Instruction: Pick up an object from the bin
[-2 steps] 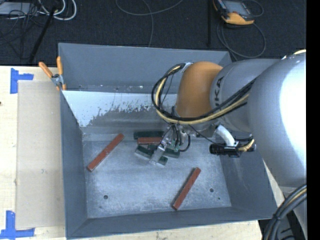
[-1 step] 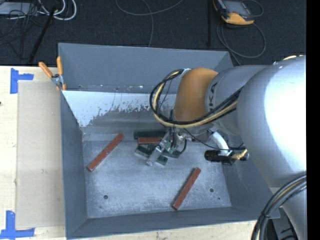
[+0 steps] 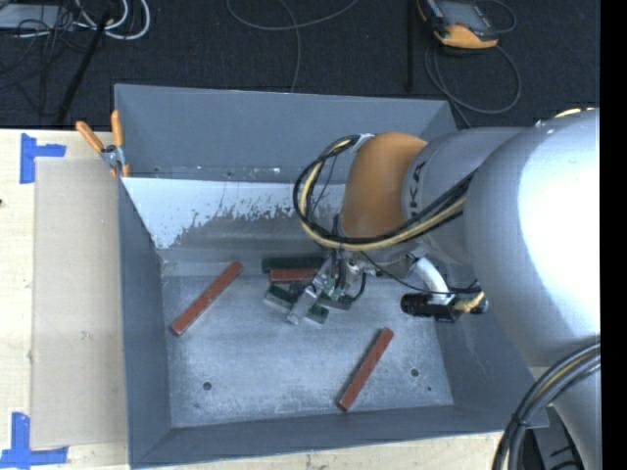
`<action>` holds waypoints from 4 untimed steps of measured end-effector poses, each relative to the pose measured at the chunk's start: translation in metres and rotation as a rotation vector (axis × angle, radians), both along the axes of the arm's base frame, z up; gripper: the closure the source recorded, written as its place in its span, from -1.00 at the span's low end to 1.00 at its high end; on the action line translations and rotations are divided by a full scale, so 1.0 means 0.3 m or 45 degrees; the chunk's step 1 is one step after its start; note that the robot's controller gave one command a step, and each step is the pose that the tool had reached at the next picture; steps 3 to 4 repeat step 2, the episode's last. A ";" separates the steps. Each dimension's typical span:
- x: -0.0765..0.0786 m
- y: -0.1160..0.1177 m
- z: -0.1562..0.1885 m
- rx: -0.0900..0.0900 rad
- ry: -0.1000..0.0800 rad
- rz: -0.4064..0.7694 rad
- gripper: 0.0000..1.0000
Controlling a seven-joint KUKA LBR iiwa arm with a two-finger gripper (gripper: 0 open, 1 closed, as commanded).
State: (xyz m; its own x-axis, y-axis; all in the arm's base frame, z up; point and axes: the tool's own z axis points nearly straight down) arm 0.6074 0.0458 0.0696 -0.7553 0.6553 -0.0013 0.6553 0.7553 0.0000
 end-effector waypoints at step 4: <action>0.002 -0.001 0.029 -0.002 0.009 0.011 1.00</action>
Offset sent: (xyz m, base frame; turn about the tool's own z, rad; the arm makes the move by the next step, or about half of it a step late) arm 0.0000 0.0000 0.0000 0.0000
